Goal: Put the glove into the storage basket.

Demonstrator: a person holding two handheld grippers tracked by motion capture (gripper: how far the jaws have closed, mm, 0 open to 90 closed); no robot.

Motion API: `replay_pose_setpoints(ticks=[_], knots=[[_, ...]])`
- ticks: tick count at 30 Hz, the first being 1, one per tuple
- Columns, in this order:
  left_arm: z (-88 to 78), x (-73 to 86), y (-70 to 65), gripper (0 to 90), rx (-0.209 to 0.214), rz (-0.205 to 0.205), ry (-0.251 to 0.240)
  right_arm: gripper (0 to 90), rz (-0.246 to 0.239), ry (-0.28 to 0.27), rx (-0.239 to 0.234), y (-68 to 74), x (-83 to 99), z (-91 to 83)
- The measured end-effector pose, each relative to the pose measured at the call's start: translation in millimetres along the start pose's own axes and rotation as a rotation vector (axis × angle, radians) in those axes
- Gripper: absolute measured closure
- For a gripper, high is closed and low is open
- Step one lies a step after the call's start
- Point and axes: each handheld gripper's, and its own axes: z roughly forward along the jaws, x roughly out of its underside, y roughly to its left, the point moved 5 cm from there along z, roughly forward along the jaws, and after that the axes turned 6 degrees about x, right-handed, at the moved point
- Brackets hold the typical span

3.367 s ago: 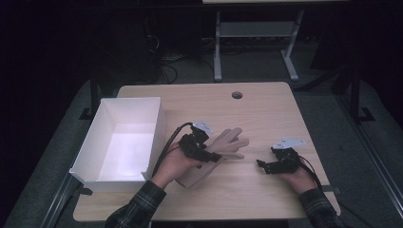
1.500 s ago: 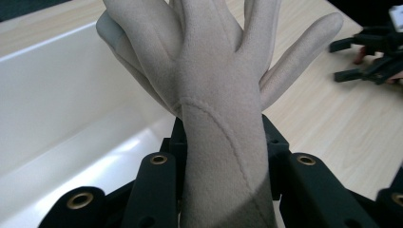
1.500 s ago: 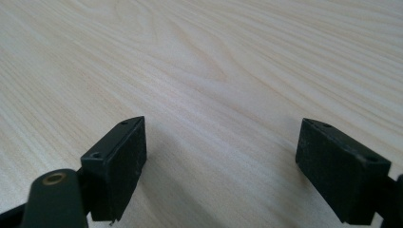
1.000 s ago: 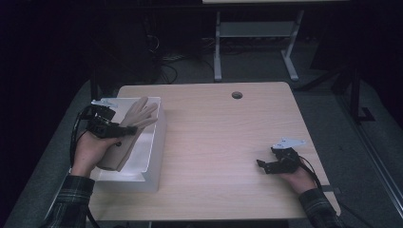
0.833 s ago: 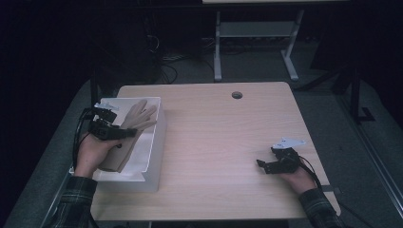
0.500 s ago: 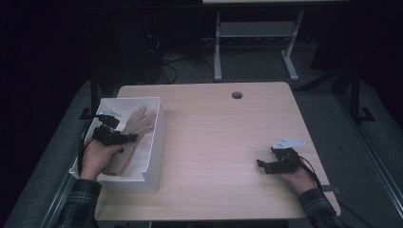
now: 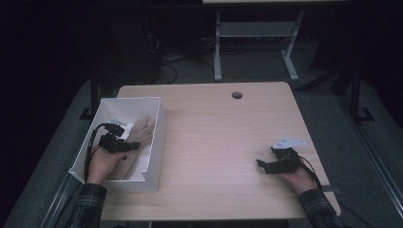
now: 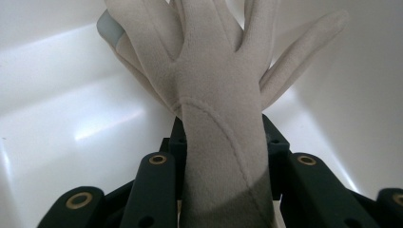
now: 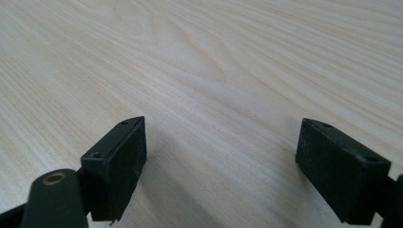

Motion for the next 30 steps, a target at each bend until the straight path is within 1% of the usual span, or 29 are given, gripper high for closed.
replay_pose_setpoints(ticks=[3,5,6,10,12,15,19,21,22,24,27,30], knots=[[4.8,3.0,-0.3,65.5,0.002,0.005,0.012,17.0,0.0,0.0,0.0,0.0,0.0,0.0],[5.3,3.1,0.2,65.0,0.004,0.006,0.008,17.0,0.0,0.0,0.0,0.0,0.0,0.0],[6.0,3.7,0.5,64.6,0.007,-0.003,0.008,17.0,0.0,0.0,0.0,0.0,0.0,0.0],[8.2,5.8,1.5,60.4,0.001,-0.003,0.012,17.0,0.0,0.0,0.0,0.0,0.0,0.0],[11.0,7.4,1.6,53.9,-0.001,0.0,0.03,17.0,0.0,0.0,0.0,0.0,0.0,0.0],[14.9,9.1,2.7,41.9,-0.016,-0.003,0.054,17.0,0.0,0.0,0.0,0.1,0.1,0.0],[14.4,7.2,4.9,25.9,-0.043,-0.004,0.021,17.0,0.0,0.0,0.0,0.1,0.1,0.0],[13.6,6.0,5.4,20.7,-0.051,-0.003,0.005,17.1,0.0,0.0,0.0,0.1,0.1,0.0],[12.6,5.1,5.4,18.5,-0.048,-0.006,-0.005,17.0,0.0,0.0,0.0,0.1,0.0,0.0],[10.4,3.7,6.1,18.0,-0.041,-0.01,-0.02,17.0,0.0,0.0,0.0,0.0,0.0,0.0],[8.7,1.4,5.2,17.9,-0.034,-0.01,-0.017,17.0,0.001,0.001,0.001,0.1,0.0,0.0],[4.1,-3.1,3.4,17.5,-0.039,0.007,-0.016,17.0,0.0,0.001,0.0,0.0,0.0,0.0]])
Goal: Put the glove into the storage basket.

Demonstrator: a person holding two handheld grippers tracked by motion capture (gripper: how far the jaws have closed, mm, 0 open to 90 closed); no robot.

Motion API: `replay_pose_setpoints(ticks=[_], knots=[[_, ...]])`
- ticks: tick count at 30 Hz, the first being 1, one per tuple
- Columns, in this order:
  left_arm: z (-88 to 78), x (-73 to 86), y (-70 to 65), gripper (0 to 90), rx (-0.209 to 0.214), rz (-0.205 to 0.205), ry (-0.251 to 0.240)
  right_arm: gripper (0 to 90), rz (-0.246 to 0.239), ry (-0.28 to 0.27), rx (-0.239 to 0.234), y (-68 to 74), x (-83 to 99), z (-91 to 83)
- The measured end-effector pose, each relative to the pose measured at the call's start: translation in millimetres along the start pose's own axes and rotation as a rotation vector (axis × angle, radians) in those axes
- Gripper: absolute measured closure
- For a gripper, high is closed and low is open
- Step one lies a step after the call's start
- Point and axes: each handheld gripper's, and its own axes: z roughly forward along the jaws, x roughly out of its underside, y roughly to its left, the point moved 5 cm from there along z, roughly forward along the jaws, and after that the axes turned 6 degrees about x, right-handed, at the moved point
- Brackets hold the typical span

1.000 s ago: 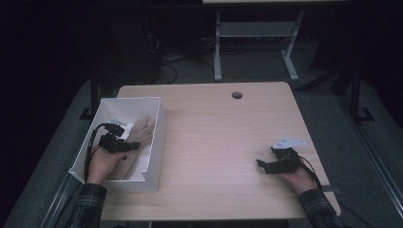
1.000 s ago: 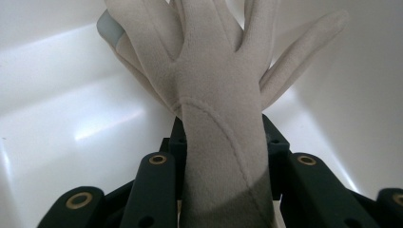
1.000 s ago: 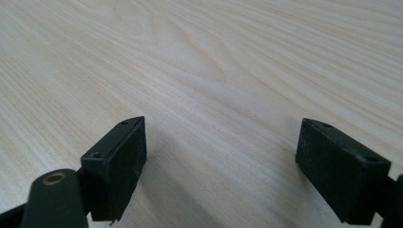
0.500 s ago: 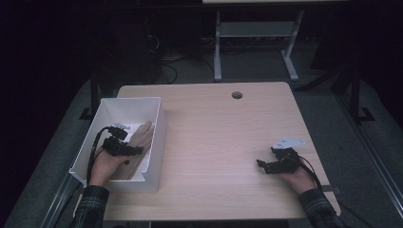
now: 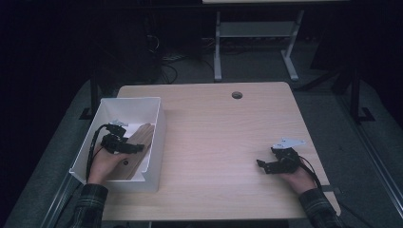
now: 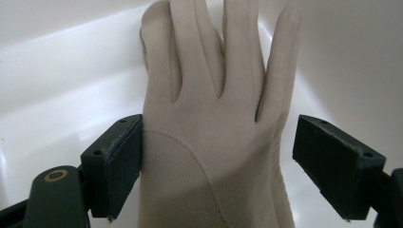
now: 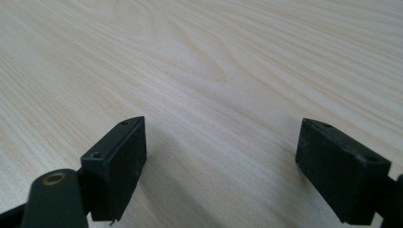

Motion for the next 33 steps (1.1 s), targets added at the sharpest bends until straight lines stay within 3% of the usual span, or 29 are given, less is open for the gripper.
replay_pose_setpoints(ticks=[13,21,33], knots=[[-39.2,-39.6,-19.1,17.6,0.027,0.038,-0.053,17.0,0.0,-0.001,0.0,0.0,0.0,0.0],[-59.5,-69.0,-41.1,17.5,0.092,0.07,-0.11,17.0,0.0,-0.001,0.0,0.0,0.0,0.0],[-66.3,-96.7,-78.9,17.5,0.174,0.121,-0.165,17.0,0.0,-0.002,0.0,-0.1,-0.1,0.1]])
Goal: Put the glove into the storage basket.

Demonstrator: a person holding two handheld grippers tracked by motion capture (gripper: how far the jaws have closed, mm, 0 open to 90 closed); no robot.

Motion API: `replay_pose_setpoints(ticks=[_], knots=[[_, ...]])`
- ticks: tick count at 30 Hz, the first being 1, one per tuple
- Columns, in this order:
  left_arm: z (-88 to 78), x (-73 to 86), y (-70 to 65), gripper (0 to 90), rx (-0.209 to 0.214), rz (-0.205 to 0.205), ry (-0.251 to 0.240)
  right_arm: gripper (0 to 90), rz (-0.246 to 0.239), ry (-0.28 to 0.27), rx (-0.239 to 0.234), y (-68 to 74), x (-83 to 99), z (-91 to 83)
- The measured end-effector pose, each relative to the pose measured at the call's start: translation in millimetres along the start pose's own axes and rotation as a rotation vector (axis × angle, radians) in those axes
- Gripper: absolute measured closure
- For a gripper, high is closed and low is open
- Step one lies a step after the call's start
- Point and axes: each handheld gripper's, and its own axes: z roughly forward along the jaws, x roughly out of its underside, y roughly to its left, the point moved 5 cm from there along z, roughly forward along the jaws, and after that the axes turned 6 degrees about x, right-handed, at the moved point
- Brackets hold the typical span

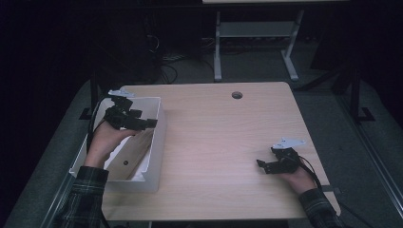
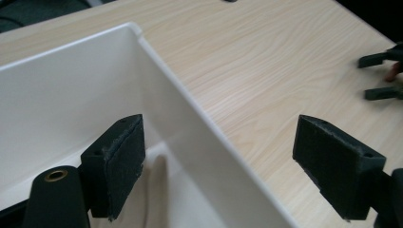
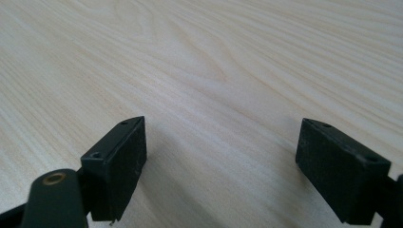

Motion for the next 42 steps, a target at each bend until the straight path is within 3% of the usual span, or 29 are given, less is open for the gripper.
replay_pose_setpoints(ticks=[6,18,32,37,42], knots=[[9.2,-11.8,-18.5,17.5,0.044,0.014,-0.027,17.0,0.001,0.001,0.0,0.1,0.0,0.0],[38.4,-22.4,-62.0,17.6,0.105,0.049,-0.033,17.0,0.001,0.0,-0.001,0.1,0.0,0.0],[79.5,-22.3,-107.8,17.6,0.14,0.105,-0.019,17.0,-0.002,0.001,-0.005,0.4,0.1,-0.1],[96.4,-16.1,-120.0,17.6,0.152,0.134,0.008,17.0,0.002,0.0,-0.007,0.9,-0.1,-0.1],[110.0,-8.5,-127.5,17.6,0.159,0.136,0.009,17.0,0.001,-0.001,-0.007,0.9,-0.1,-0.1]])
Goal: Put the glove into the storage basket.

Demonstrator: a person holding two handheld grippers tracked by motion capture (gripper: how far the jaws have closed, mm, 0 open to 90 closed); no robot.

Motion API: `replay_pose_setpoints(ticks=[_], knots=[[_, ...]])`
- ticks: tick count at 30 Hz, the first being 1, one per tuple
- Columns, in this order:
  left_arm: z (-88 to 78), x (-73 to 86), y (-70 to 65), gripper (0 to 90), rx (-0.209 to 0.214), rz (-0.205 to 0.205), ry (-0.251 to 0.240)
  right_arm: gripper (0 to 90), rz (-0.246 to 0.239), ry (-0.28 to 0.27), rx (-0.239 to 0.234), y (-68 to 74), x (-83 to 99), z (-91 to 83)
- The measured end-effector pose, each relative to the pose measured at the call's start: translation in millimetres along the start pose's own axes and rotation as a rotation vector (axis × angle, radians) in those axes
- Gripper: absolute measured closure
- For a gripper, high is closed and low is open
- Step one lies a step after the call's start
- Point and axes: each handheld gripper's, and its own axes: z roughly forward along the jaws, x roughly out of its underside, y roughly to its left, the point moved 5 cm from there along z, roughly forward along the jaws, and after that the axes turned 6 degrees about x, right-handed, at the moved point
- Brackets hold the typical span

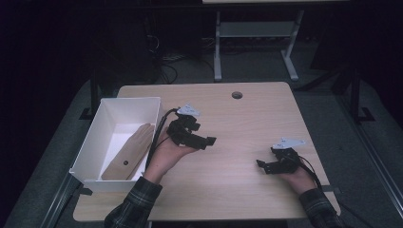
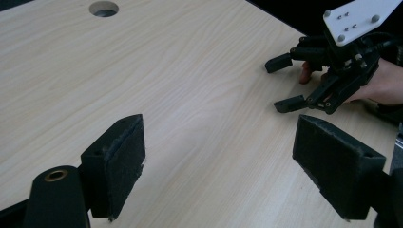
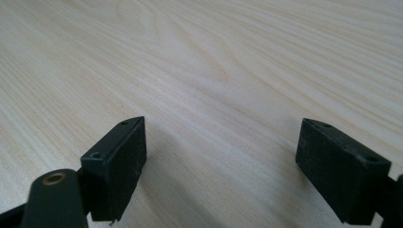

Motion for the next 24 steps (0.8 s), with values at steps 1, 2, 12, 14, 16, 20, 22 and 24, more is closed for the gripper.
replay_pose_setpoints(ticks=[1,2,12,14,16,20,22,24], knots=[[2.7,1.8,-0.8,17.6,0.0,0.006,0.002,17.0,-0.001,-0.001,0.0,0.0,0.0,0.1],[6.1,3.4,-1.8,17.6,0.001,0.007,-0.003,17.0,-0.001,0.0,0.0,0.0,0.0,0.0],[34.3,27.3,-5.3,17.6,0.003,0.03,0.019,17.0,-0.003,0.0,-0.001,0.0,0.0,0.0],[39.9,34.4,-4.1,17.6,0.005,0.04,0.023,17.0,-0.004,0.0,-0.002,0.1,0.0,0.0],[43.5,39.0,-3.9,17.6,0.004,0.037,0.026,17.0,-0.004,0.0,-0.002,0.1,0.1,0.0],[52.5,52.7,-1.8,17.5,0.001,0.052,0.041,17.0,-0.005,0.0,-0.002,0.0,0.1,0.0],[56.3,60.2,-0.5,17.6,-0.001,0.055,0.053,17.0,-0.004,0.0,-0.002,0.0,0.1,0.0],[59.9,67.2,1.4,17.5,-0.001,0.055,0.059,16.9,-0.005,0.0,-0.002,0.1,0.1,0.0]])
